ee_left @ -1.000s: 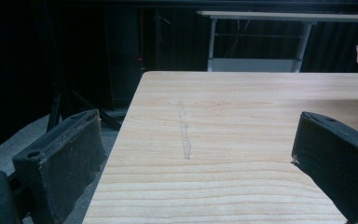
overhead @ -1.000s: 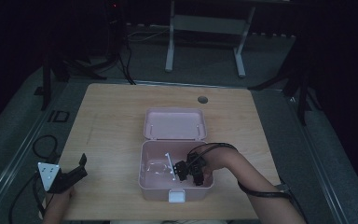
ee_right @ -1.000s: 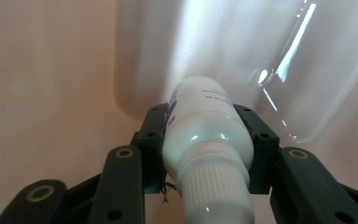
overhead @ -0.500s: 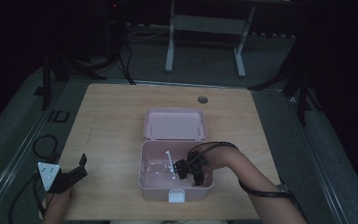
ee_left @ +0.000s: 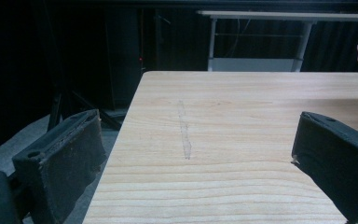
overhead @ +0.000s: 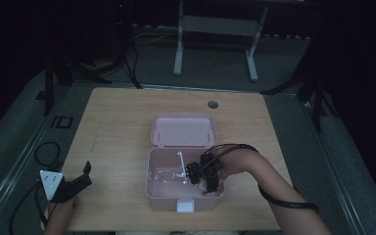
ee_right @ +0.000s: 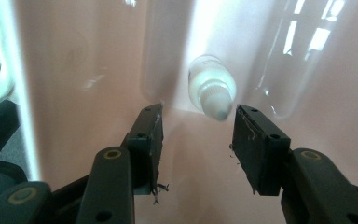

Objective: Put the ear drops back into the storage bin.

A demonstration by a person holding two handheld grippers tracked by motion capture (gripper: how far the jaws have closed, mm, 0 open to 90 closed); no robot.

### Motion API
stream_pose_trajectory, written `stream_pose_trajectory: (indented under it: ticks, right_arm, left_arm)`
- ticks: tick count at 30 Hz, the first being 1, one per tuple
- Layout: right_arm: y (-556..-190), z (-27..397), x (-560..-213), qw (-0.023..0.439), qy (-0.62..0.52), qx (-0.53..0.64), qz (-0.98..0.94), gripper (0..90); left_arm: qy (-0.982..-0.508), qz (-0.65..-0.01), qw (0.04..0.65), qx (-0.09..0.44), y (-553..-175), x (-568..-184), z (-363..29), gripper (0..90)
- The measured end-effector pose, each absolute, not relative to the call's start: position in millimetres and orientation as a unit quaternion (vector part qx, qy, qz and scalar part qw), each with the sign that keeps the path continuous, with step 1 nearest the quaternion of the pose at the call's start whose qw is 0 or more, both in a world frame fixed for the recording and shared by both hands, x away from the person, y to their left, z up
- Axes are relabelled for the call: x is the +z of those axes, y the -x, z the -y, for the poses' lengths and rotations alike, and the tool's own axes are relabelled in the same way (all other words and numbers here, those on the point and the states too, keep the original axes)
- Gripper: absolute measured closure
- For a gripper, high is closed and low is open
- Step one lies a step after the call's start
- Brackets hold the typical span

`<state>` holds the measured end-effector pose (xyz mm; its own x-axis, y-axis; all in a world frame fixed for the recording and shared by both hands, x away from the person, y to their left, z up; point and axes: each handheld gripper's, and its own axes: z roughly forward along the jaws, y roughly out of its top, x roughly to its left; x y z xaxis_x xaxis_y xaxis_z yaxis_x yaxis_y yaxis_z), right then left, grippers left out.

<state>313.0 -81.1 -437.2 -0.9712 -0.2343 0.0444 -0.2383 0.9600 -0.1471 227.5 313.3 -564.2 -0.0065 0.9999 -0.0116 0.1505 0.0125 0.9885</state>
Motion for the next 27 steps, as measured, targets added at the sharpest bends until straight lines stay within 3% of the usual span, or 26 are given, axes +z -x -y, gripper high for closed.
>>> stream_pose_trajectory:
  ticks: [9,27]
  right_arm:
    - [-317,95,-405,-0.015,-0.086,0.022,0.996,41.4]
    - [-325,145,-368,-0.07,-0.023,-0.047,0.996,31.1]
  left_arm:
    - [-0.532,-0.541,0.462,0.459,-228,-564,-313,2.4]
    - [-0.531,-0.541,0.461,0.46,-228,-564,-313,2.4]
